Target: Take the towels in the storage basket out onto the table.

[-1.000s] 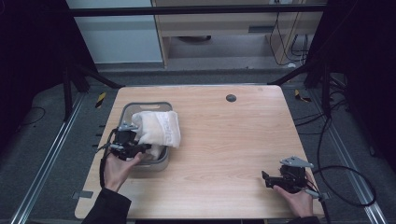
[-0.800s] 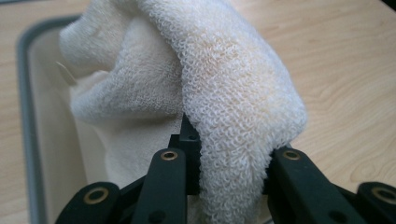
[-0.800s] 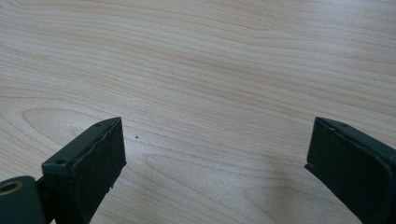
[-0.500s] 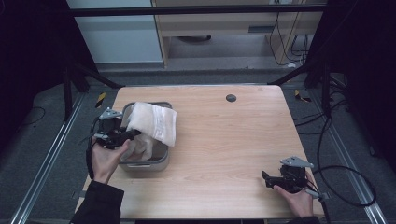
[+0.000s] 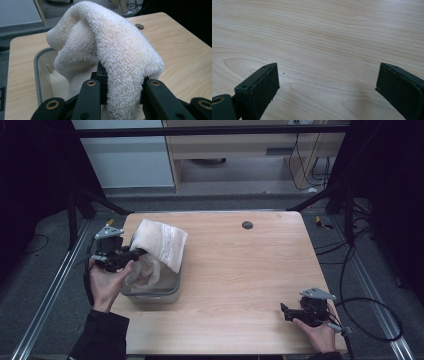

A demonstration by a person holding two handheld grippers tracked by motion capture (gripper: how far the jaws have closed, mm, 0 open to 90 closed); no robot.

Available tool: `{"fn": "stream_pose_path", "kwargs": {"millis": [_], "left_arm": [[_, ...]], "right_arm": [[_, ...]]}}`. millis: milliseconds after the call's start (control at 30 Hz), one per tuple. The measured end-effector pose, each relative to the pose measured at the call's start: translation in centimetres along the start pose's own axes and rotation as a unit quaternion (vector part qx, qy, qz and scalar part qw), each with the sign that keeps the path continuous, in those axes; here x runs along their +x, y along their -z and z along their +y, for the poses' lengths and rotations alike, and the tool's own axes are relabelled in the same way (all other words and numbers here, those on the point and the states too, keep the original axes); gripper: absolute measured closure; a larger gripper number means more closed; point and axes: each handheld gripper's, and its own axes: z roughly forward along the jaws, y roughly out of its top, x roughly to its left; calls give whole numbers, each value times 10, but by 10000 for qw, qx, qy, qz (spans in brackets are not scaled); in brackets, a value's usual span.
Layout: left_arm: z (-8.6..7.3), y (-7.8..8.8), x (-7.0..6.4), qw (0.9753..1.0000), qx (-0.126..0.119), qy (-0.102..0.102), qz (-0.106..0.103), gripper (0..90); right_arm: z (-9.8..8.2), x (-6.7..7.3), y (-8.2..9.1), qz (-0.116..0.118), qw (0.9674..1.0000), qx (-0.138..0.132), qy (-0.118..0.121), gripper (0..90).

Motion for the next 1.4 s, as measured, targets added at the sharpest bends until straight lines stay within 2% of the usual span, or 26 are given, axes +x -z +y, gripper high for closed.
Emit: {"fn": "stream_pose_path", "kwargs": {"millis": [133, 433, 800, 833, 1100, 1400], "left_arm": [[7, 4, -5, 10000, -72, -32, -18, 741], [25, 8, -26, 9993, -258, -220, -153, 742], [48, 13, -61, 9966, -467, -463, -487, 741], [51, 12, -67, 9962, -467, -513, -535, 741], [57, 4, -87, 9944, -450, -651, -699, 741], [59, -15, -110, 9921, -307, -816, -901, 741]], "right_arm": [[0, 0, 0, 4, 10000, -2, -4, 46], [0, -2, 1, 11, 10000, -29, -22, 46], [0, -3, 1, -5, 10000, -51, -60, 49], [0, -3, 2, 6, 9999, -45, -94, 49], [0, -4, 2, 20, 10000, -65, -67, 51], [-1, -5, 2, 5, 9999, -105, -25, 54]]}}
